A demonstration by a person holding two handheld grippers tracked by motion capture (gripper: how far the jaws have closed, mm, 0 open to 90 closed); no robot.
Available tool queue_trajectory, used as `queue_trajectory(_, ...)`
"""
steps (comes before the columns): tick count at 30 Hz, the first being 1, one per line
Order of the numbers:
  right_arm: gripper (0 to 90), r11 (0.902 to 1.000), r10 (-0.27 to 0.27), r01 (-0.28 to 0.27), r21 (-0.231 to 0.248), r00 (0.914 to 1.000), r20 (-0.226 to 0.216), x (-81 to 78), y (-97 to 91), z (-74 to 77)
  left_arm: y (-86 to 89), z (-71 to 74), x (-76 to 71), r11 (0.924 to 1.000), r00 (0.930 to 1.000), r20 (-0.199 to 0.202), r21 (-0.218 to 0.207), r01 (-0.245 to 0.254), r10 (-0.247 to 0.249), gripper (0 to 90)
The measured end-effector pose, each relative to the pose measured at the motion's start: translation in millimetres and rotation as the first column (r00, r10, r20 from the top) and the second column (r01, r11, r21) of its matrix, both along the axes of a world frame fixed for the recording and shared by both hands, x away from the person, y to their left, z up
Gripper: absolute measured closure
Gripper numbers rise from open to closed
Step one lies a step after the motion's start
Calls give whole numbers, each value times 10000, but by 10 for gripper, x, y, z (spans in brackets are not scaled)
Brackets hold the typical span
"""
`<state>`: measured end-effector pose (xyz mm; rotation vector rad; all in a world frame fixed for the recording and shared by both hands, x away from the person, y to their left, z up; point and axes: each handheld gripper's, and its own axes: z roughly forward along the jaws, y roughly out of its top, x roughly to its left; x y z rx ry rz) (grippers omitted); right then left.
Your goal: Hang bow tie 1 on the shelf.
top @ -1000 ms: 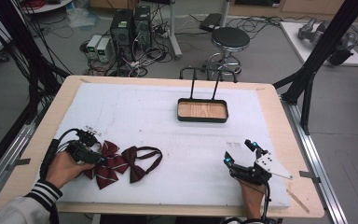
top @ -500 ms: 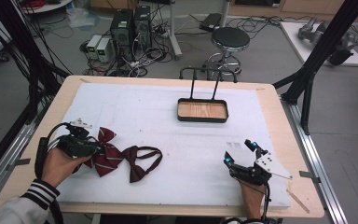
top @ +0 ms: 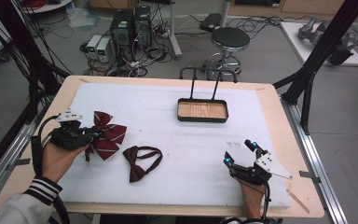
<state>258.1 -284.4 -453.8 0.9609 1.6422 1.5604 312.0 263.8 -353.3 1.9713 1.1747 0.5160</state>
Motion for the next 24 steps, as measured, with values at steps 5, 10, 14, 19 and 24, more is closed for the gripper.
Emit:
queue_trajectory(5, 94, 10000, 11, -11, -1, 10000, -8, 0, -1, 0, -13, 50, 13, 9986, 9984, 566, -527, -48, 77, 754)
queue_trajectory(10, 94, 10000, -3, 3, 3, 10000, -3, 1, -1, 0, -29, 105, 44, 9966, 9954, 957, -802, 184, -107, 754)
queue_trajectory(14, 94, 10000, 12, -12, -8, 10000, -7, 0, -2, 0, -74, 192, 90, 9967, 9896, 1429, -761, 280, -169, 754)
queue_trajectory(19, 94, 10000, 3, -3, -20, 10000, -8, 0, -1, 0, -151, 259, 149, 9936, 9803, 1954, -1019, 490, -283, 754)
queue_trajectory(24, 94, 10000, -3, 3, -21, 10000, -6, 0, -1, 0, -247, 321, 228, 9916, 9737, 2247, -1127, 633, -366, 754)
